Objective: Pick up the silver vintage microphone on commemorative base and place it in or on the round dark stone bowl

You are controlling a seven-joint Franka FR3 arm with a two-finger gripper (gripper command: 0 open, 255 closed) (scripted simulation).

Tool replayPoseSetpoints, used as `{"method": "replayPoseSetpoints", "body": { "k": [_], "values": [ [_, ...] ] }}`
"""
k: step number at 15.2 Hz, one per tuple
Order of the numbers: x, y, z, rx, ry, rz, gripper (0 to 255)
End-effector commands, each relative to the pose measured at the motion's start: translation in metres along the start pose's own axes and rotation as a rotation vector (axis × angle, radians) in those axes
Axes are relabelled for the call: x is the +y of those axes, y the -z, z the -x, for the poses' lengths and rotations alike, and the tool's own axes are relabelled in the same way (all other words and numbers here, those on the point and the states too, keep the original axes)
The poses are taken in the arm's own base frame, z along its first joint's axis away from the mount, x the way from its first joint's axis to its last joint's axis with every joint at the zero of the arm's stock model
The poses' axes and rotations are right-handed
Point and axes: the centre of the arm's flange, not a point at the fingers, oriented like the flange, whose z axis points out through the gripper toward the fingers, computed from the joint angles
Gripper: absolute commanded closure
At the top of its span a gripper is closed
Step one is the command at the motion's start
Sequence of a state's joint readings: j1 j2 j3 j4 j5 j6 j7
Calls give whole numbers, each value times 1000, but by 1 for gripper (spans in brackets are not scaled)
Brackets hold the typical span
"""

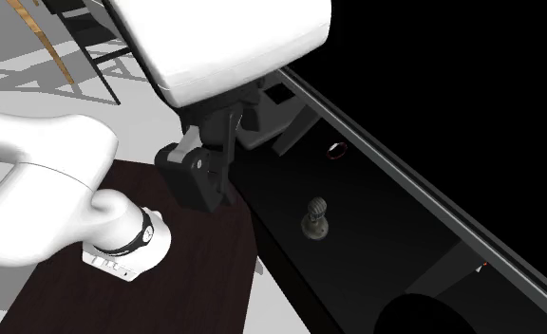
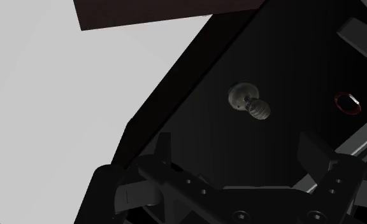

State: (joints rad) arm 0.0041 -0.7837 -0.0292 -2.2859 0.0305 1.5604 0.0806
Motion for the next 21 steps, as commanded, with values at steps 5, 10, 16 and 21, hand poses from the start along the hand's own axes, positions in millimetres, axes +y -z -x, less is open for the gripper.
{"method": "replayPoseSetpoints", "body": {
  "k": [5,10,16,21],
  "values": [
    [-26,-48,-3,33,5,28,0],
    [-56,-108,-8,74,10,63,0],
    [-89,-182,-18,123,17,105,0],
    [-114,-244,-29,165,23,140,0]
  ]
}}
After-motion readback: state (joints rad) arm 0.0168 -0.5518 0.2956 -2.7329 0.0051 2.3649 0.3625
